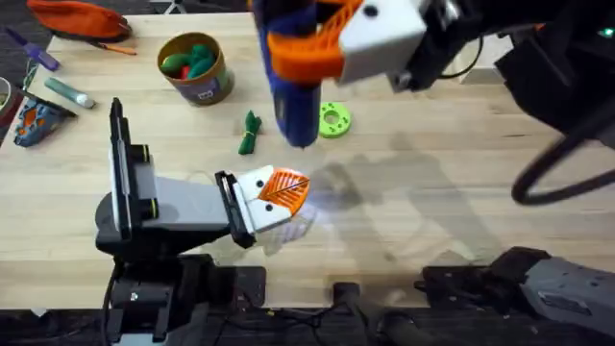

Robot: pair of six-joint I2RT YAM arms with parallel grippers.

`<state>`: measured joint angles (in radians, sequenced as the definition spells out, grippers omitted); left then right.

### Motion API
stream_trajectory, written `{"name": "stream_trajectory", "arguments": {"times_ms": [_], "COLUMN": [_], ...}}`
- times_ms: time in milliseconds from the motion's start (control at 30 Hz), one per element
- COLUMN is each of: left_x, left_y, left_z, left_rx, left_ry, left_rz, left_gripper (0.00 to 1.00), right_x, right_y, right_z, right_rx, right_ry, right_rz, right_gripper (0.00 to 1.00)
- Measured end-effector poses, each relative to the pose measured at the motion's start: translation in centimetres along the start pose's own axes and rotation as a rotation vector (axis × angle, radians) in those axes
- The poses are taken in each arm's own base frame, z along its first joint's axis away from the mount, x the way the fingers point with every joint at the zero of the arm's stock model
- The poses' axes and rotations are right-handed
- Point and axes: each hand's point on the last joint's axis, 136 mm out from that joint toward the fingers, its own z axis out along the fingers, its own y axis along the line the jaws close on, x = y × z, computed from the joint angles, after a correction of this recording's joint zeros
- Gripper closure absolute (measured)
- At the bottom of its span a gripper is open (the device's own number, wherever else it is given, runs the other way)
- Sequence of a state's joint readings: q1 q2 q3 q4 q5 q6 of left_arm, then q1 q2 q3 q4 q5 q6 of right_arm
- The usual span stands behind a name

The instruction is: Pick up the gripper from the table and insert it into the empty holder that is missing its gripper. Then pick up a screw, insert it into the mounting hole, and use the screwdriver to tighten it. Finally, clean up the table by picking up the vegetable and placing it into the bucket.

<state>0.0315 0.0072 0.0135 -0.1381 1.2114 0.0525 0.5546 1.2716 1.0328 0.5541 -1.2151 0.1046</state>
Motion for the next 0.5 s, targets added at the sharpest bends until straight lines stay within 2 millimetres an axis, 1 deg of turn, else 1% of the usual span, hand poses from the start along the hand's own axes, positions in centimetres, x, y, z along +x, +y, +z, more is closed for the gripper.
{"name": "stream_trajectory", "arguments": {"times_ms": [200, 333, 467, 500], "left_x": [0.0, 0.0, 0.0, 0.0], "left_y": [0.0, 0.0, 0.0, 0.0], "left_z": [0.0, 0.0, 0.0, 0.0], "left_rx": [0.000, 0.000, 0.000, 0.000], "left_ry": [0.000, 0.000, 0.000, 0.000], "left_rz": [0.000, 0.000, 0.000, 0.000], "left_gripper": [0.995, 0.995, 0.995, 0.995], "right_x": [0.0, 0.0, 0.0, 0.0], "right_y": [2.1, 2.7, 2.9, 3.2], "right_z": [1.2, 1.4, 1.6, 1.9], "right_rx": [-0.098, -0.126, -0.133, -0.138], "right_ry": [-0.002, -0.004, -0.007, -0.010], "right_rz": [-0.029, -0.061, -0.084, -0.090], "right_gripper": [0.979, 0.979, 0.979, 0.979]}}
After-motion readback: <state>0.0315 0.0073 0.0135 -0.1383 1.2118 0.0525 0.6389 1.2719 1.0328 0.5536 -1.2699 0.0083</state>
